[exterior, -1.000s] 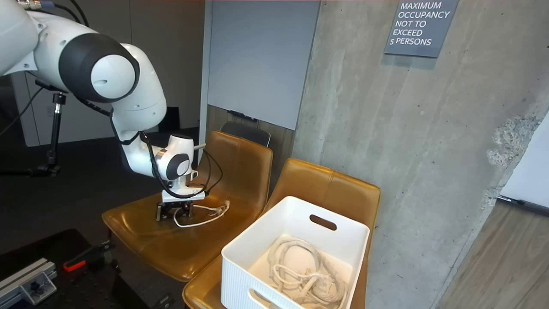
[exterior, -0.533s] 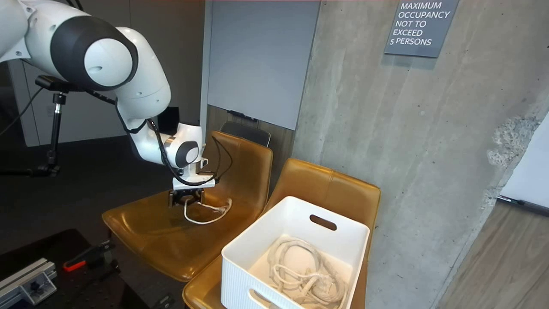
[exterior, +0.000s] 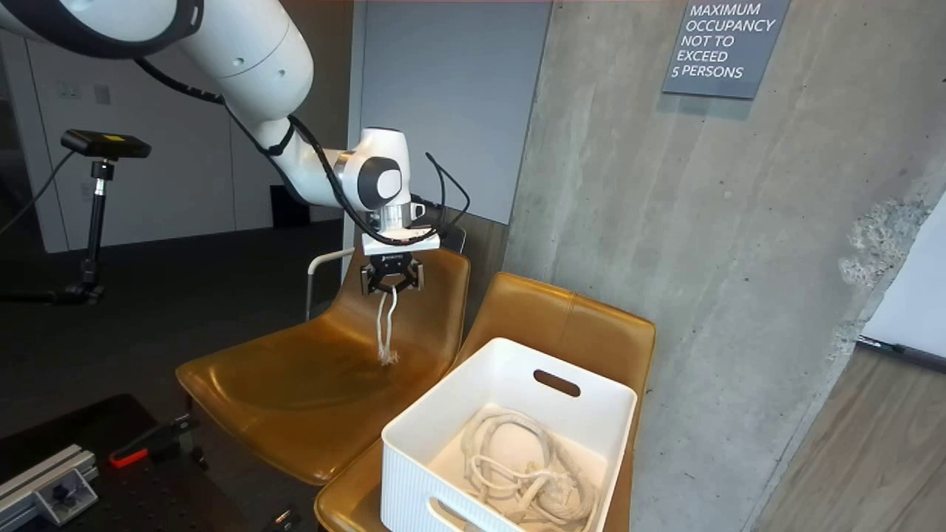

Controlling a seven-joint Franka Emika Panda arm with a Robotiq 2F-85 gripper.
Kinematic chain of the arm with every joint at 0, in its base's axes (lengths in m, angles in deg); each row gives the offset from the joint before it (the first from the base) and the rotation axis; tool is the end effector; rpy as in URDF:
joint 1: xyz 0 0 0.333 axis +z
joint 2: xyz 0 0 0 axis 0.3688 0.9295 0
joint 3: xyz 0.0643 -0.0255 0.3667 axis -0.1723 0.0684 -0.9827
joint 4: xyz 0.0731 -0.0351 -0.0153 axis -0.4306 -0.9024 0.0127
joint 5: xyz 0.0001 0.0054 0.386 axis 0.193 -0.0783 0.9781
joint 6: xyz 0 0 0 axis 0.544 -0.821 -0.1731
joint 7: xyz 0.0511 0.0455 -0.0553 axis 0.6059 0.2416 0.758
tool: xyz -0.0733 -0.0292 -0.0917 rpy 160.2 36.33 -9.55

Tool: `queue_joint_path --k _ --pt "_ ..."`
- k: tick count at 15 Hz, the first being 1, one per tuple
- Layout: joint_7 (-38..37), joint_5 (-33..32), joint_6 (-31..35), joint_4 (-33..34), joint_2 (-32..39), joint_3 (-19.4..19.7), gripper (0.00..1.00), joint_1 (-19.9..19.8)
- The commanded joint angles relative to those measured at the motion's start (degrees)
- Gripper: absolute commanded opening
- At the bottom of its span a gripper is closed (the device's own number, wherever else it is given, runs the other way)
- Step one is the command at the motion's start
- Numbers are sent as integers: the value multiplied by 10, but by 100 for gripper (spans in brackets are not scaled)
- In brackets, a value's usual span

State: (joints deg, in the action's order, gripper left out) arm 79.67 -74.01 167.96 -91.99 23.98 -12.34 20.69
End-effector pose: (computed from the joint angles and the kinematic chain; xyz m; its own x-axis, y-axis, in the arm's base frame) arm 0.7272 0.0714 0.3204 0.5764 0.8169 0.0232 0.8033 -0.5716 0.1672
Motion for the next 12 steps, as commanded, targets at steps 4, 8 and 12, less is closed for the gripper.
queue_joint_path --k 4,8,12 --pt "40 12 -97 83 -77 54 0 -49" --pt "71 10 -156 175 -84 92 0 -87" --pt "97 10 -192 251 -67 126 0 -123"
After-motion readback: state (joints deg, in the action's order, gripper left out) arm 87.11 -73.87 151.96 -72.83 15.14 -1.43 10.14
